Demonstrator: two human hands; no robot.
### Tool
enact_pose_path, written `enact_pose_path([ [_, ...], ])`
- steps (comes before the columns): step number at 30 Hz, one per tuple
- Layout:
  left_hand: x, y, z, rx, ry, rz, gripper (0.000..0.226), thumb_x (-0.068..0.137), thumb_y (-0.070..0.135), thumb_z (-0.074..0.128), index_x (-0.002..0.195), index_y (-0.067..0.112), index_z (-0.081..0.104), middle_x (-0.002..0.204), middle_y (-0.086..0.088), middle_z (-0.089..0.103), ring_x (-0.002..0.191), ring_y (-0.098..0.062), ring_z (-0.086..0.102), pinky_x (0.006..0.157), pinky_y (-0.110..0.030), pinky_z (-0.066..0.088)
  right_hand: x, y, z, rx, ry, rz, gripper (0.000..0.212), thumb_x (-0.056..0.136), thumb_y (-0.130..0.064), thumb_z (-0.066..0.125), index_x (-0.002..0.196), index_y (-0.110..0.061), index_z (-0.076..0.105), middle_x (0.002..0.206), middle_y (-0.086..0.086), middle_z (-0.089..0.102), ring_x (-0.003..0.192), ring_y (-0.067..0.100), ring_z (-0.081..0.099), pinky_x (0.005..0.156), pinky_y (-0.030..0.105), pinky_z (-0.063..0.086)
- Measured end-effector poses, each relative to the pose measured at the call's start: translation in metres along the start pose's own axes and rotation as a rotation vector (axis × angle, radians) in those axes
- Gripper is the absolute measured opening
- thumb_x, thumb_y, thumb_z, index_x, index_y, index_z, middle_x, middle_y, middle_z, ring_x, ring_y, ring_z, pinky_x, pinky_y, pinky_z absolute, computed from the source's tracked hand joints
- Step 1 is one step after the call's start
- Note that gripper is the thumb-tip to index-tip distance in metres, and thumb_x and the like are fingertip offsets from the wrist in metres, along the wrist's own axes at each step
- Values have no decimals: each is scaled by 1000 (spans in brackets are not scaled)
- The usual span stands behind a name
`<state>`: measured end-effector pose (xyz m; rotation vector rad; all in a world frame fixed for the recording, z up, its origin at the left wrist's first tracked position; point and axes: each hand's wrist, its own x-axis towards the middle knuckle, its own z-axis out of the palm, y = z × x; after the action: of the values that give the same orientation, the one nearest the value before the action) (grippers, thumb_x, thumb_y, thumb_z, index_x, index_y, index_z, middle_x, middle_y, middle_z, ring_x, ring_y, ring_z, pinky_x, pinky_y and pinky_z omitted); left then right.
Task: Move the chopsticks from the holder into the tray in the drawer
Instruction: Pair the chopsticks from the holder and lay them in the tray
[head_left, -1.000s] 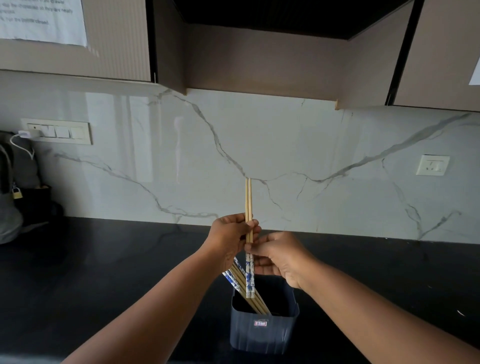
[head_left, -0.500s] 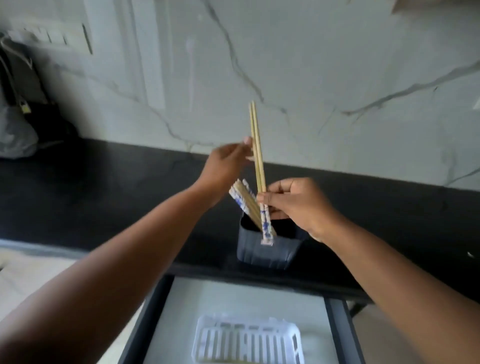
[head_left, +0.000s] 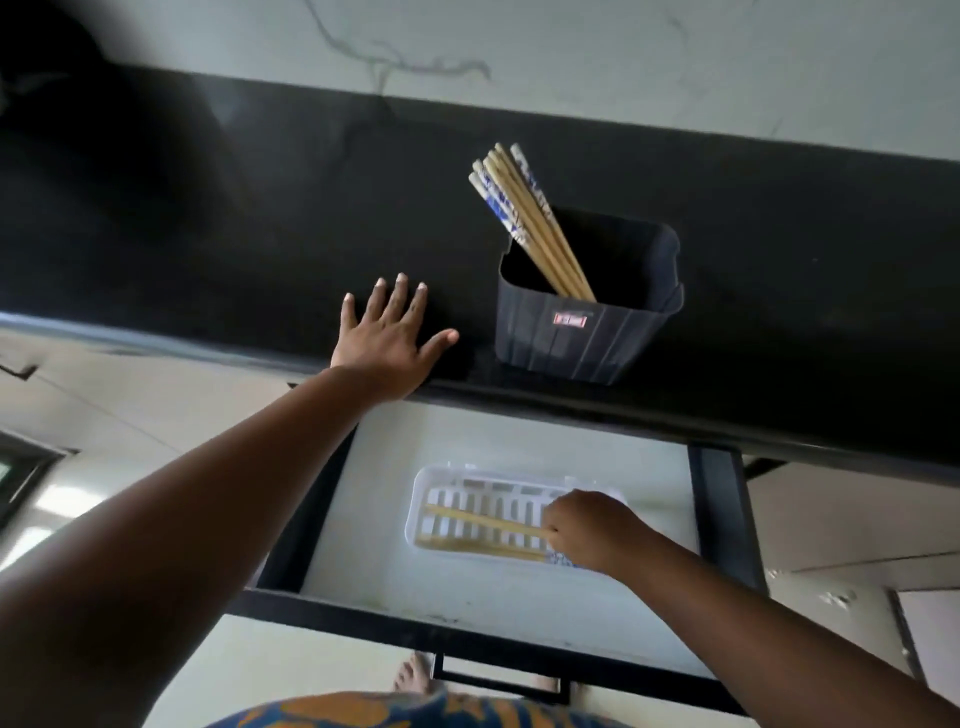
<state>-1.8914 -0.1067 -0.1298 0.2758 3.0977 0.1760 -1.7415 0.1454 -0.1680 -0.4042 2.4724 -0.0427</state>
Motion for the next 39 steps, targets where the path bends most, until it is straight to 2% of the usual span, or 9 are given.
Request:
enact_pose_path([
  [6, -2, 1, -1, 2, 4, -4, 88, 84, 78, 6, 155, 27, 8, 164, -1, 3, 150, -21, -2, 118, -50, -1, 24, -9, 19, -154, -93, 134, 26, 81, -1, 46, 62, -18, 47, 71, -6, 52, 67, 19, 49, 65, 29, 37],
  [10, -1, 1, -2, 5, -1, -12, 88, 83, 78, 5, 155, 27, 7, 164, 0, 2, 150, -21, -3, 118, -49, -2, 29, -7, 18, -164, -107, 167, 28, 79, -1, 46, 57, -15, 37, 63, -4, 42, 65, 20, 43, 65, 32, 34],
  [14, -1, 1, -1, 2, 6, -13, 89, 82, 79, 4, 155, 27, 8, 164, 0, 2, 150, -21, -3, 118, -49, -2, 32, -3, 23, -120, -77, 136, 35, 83, -2, 51, 55, -17, 35, 66, -7, 45, 60, 17, 45, 60, 21, 37],
  [17, -1, 1, -1, 7, 13, -12, 88, 83, 78, 5, 155, 27, 8, 164, 0, 3, 150, -21, -2, 118, -49, -2, 33, 3, 32, -51, -31, 100, 30, 80, -2, 51, 60, -19, 38, 70, -10, 48, 59, 12, 51, 73, 25, 52],
  [20, -1, 0, 0, 10, 20, -5, 86, 85, 78, 6, 155, 27, 8, 164, -1, 3, 150, -22, -2, 118, -50, -2, 32, 9, 37, 5, -26, 25, 16, 81, -4, 50, 80, -20, 47, 74, -12, 49, 55, 6, 45, 63, 18, 47],
  [27, -1, -1, 0, 11, 4, 9, 87, 84, 78, 3, 154, 28, 5, 164, -1, 0, 150, -22, -4, 118, -50, -3, 22, 4, 19, 153, -63, 27, 34, 91, -12, 43, 117, -25, 60, 117, 3, 64, 104, 25, 61, 84, 30, 47],
  [31, -2, -1, -2, -10, -17, 16, 90, 82, 79, 1, 154, 27, 2, 164, -1, -3, 150, -21, -8, 118, -50, -5, -6, -7, -42, 338, 21, 14, 27, 90, -25, 55, 116, -30, 61, 118, -8, 63, 105, 15, 60, 89, 30, 48],
  [36, -1, 0, -4, -2, -58, 1, 89, 83, 77, 4, 154, 25, 0, 164, -1, -4, 150, -22, -9, 117, -50, -5, -51, -34, -170, 692, 333, -155, 7, 76, -28, 68, 77, -34, 71, 68, -16, 71, 62, -5, 63, 65, 17, 48],
  [39, 1, 2, -7, -16, -96, -11, 85, 87, 75, 11, 155, 25, -1, 164, -1, -6, 150, -22, -10, 117, -50, -6, -57, -38, -232, 792, 641, -109, 11, 70, -29, 62, 75, -35, 71, 66, -11, 72, 62, 6, 66, 66, 33, 54],
])
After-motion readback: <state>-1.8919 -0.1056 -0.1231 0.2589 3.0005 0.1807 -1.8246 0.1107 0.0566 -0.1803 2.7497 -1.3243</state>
